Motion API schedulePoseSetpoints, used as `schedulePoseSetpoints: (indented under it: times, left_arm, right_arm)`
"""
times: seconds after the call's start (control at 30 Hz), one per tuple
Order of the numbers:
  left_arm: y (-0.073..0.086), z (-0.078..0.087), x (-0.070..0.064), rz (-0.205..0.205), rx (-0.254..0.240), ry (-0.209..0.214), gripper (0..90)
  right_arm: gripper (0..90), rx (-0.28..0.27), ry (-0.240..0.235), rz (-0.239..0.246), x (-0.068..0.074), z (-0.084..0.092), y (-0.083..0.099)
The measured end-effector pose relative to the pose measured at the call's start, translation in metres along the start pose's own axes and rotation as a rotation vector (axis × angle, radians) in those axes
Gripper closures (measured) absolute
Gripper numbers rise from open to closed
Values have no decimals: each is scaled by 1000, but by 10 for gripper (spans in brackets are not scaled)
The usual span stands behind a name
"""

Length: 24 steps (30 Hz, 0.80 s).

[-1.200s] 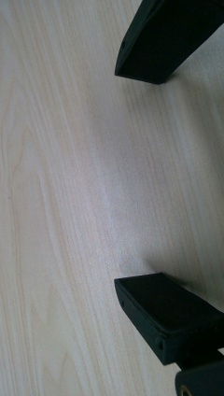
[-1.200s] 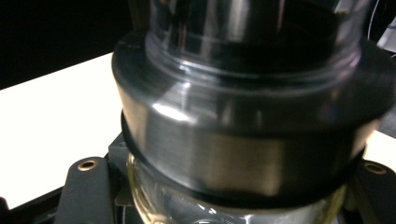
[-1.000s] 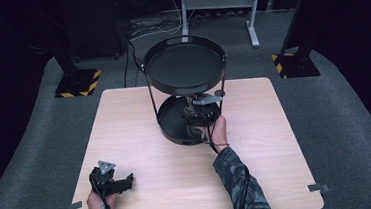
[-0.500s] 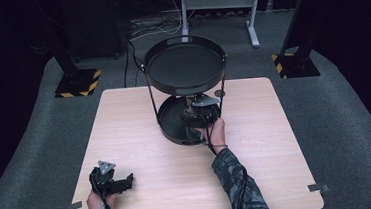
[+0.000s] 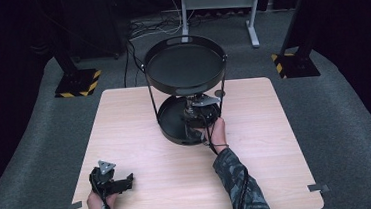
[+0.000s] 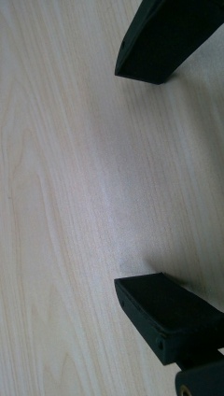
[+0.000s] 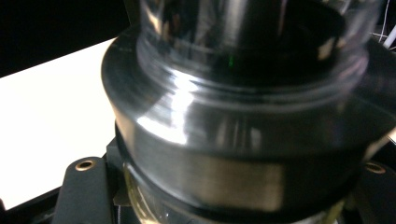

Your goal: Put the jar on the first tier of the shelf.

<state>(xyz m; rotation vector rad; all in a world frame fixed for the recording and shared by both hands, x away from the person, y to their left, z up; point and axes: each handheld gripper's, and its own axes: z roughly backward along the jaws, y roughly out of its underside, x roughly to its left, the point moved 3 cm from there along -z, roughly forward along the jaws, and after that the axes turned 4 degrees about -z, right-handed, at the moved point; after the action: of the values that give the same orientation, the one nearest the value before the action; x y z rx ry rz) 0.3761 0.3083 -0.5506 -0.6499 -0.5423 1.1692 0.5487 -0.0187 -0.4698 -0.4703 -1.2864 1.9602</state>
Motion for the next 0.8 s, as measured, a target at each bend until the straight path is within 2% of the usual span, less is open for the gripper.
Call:
schedulePoseSetpoints:
  times: [0.6,0.8]
  left_arm:
    - [0,0,0,1,1,2,14]
    - [0,0,1,3,2,5,15]
  right_arm:
    - [306,26,6,8,0,0,-2]
    - [270,40,6,1,-1,1,-2]
